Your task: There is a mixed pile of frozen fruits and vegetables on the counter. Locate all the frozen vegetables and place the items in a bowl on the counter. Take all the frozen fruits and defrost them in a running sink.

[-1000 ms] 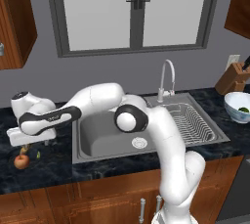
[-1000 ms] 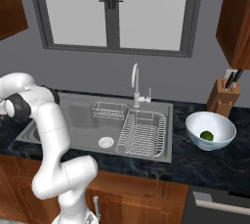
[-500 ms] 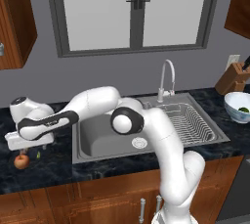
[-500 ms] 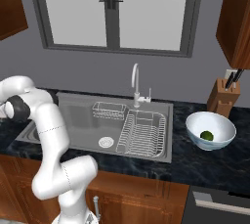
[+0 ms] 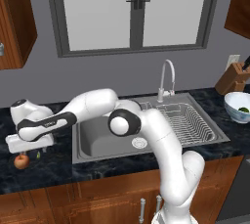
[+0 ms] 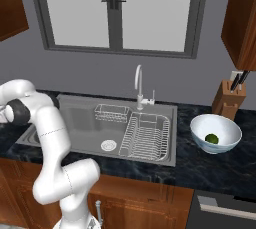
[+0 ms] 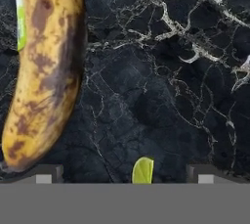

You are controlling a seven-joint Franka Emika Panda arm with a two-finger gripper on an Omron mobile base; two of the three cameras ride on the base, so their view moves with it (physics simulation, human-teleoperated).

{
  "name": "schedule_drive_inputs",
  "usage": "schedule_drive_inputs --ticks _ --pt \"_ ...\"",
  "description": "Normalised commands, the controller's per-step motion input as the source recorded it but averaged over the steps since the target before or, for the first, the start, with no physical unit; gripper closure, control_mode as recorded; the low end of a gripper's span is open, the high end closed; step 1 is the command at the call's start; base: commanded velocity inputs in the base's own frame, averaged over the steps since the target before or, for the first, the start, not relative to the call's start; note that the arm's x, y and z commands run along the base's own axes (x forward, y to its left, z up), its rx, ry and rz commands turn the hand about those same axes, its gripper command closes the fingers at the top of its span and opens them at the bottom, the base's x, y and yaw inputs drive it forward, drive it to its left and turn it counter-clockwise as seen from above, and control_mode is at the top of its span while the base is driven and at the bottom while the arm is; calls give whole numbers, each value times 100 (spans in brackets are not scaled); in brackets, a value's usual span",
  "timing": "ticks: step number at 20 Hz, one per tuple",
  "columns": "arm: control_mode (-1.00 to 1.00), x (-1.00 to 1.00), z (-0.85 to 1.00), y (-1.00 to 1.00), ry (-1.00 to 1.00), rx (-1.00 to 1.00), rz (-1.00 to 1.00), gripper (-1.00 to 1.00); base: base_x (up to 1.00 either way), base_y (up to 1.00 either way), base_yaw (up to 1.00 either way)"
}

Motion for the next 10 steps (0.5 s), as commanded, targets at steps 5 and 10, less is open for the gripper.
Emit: schedule_drive_inputs --ticks 5,10 --pt "-100 0 -24 -5 2 -1 0 -100 0 0 0" --pt "-100 0 -25 0 0 -2 0 -100 0 0 0"
